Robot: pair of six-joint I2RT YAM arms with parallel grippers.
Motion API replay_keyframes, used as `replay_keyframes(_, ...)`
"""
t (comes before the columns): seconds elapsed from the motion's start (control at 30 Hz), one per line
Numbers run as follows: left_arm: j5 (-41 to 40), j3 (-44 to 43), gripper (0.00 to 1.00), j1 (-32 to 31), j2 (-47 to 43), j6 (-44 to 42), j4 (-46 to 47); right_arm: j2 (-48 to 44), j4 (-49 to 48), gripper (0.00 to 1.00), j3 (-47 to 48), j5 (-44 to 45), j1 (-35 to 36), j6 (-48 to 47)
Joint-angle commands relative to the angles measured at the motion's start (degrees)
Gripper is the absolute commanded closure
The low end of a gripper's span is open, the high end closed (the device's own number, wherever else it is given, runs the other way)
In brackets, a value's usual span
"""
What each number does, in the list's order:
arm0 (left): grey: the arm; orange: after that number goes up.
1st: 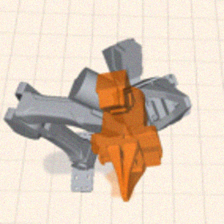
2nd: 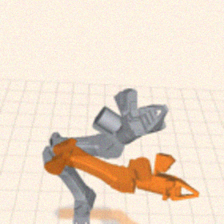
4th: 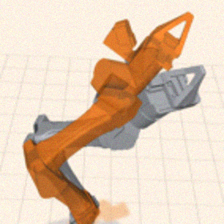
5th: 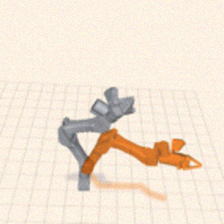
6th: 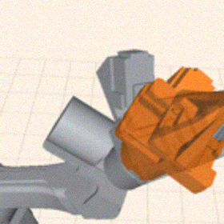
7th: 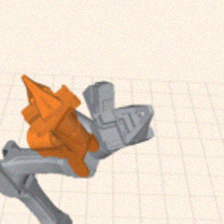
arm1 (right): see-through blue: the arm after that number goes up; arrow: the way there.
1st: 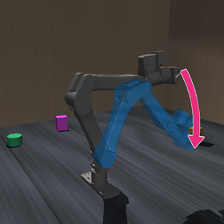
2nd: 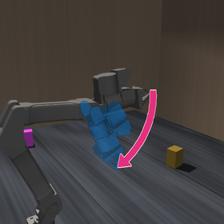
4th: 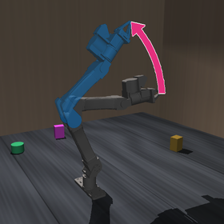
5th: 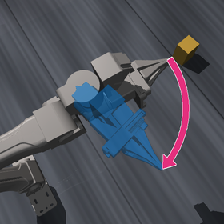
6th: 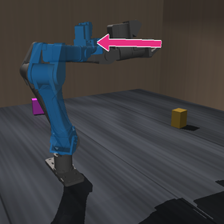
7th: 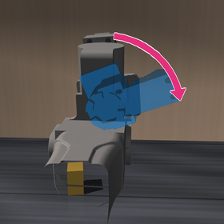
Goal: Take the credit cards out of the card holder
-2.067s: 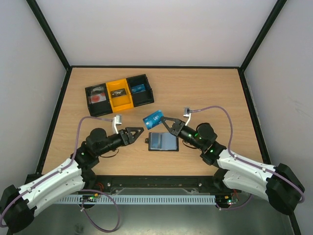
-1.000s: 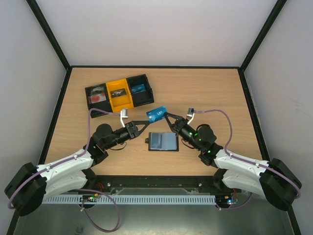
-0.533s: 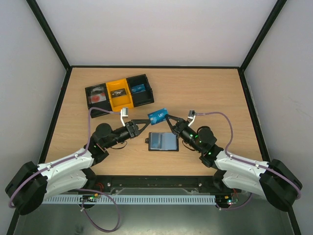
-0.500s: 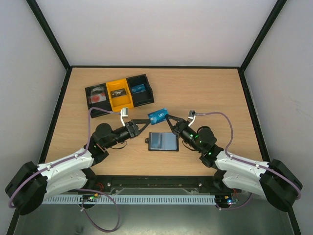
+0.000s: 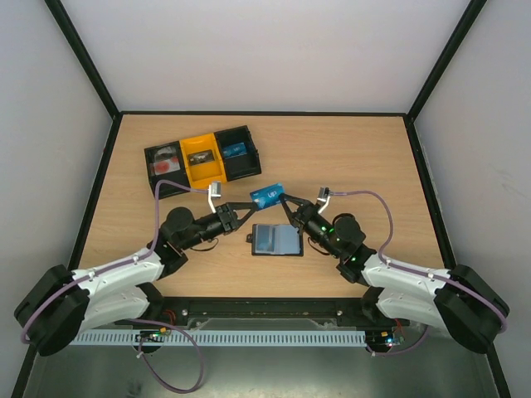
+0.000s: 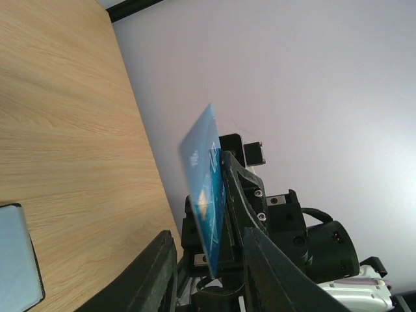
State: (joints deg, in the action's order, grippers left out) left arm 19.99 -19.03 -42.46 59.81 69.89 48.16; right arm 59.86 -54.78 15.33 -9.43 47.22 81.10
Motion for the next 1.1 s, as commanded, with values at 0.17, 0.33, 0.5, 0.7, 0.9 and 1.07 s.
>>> replay_keyframes(0.17,2.32,-1.19,0.86,-0.08,3.18,1.47,7.67,1.63,-4.09,0.98,-0.65,1.95,0.29,2.02)
replay_keyframes(0.33,1.72,-0.81,0.97,-0.08,3.04,1.22,6.77,1.93,-4.06,0.98,-1.54,2.26,0.2,2.32)
replay_keyframes(0.5,1.84,-0.76,0.97,0.67,2.11,-0.34,3.58,0.83,-2.37,0.87,-2.42,2.44,0.23,0.86)
replay_keyframes(0.7,2.71,-1.08,0.97,3.99,-1.29,-3.51,-6.08,-6.72,9.12,0.61,-4.22,4.64,0.22,-5.47)
replay_keyframes(0.9,4.4,-3.64,0.97,11.86,-5.0,-9.35,-22.21,-18.61,27.1,0.28,-5.21,7.7,0.16,-14.65)
replay_keyframes(1.07,7.49,-7.2,0.97,21.58,-4.65,-15.73,-33.63,-28.69,37.4,0.01,-7.08,9.34,0.17,-18.03)
